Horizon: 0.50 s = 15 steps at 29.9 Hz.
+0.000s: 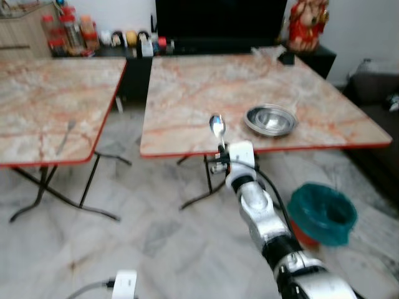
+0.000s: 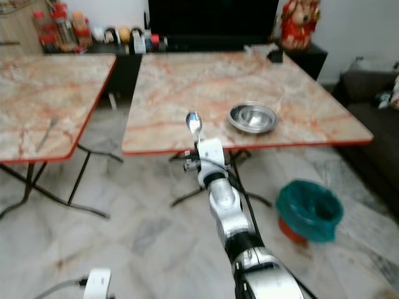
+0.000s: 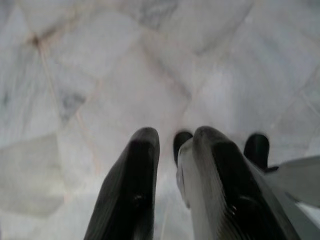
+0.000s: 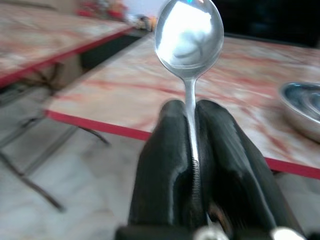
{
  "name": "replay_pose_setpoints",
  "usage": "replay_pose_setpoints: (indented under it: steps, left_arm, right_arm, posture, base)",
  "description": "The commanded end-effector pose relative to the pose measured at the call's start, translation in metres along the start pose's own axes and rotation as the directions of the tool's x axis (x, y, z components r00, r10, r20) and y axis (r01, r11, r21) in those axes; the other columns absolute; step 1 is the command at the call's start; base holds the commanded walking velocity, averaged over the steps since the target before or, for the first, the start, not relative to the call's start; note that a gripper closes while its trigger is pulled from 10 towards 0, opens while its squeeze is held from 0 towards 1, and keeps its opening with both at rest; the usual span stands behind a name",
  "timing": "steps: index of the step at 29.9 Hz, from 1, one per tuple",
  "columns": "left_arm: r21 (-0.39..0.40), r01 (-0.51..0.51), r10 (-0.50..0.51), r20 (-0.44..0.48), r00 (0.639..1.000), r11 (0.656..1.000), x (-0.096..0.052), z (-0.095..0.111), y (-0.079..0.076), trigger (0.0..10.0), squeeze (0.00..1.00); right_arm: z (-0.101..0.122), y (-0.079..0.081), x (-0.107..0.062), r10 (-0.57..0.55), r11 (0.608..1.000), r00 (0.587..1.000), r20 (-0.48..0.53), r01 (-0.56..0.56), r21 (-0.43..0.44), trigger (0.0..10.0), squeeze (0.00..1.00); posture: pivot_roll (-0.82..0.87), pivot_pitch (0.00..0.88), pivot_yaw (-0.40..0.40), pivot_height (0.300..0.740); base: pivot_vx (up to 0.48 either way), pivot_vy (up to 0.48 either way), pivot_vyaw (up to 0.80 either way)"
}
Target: Setting the table
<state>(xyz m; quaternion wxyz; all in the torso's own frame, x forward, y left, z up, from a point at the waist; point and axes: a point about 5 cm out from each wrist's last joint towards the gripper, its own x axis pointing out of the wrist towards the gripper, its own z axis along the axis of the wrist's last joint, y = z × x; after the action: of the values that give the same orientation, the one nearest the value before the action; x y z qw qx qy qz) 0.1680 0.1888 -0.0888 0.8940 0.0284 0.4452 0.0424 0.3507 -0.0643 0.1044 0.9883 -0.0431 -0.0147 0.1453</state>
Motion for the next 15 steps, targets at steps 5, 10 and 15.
replay_pose_setpoints:
  steps: [5,10,15]
  left_arm:
    - [-0.019,0.001,-0.001,0.028,1.0,1.0,0.001,0.006,0.0001,10.0,0.0]
    - [-0.016,-0.007,0.008,0.033,0.999,1.0,0.0011,0.0069,0.0012,10.0,0.0]
    - [-0.016,-0.008,0.009,0.033,0.999,1.0,0.0011,0.007,0.002,10.0,0.0]
  right_arm:
    - [0.0057,-0.0031,0.0032,-0.005,1.0,1.0,0.012,0.005,-0.007,10.0,0.0]
    - [0.0055,-0.0034,0.0033,-0.012,1.0,1.0,0.009,0.012,0.003,10.0,0.0]
    - [0.0054,-0.0037,0.0035,-0.019,1.0,1.0,0.006,0.019,0.011,10.0,0.0]
  posture:
    - [0.02,0.0,-0.021,0.74]
    - [0.02,0.0,-0.021,0.74]
    - [0.02,0.0,-0.02,0.74]
  base:
    - [0.0,0.0,0.0]
    - [0.158,0.0,0.0]
    - [0.271,0.0,0.0]
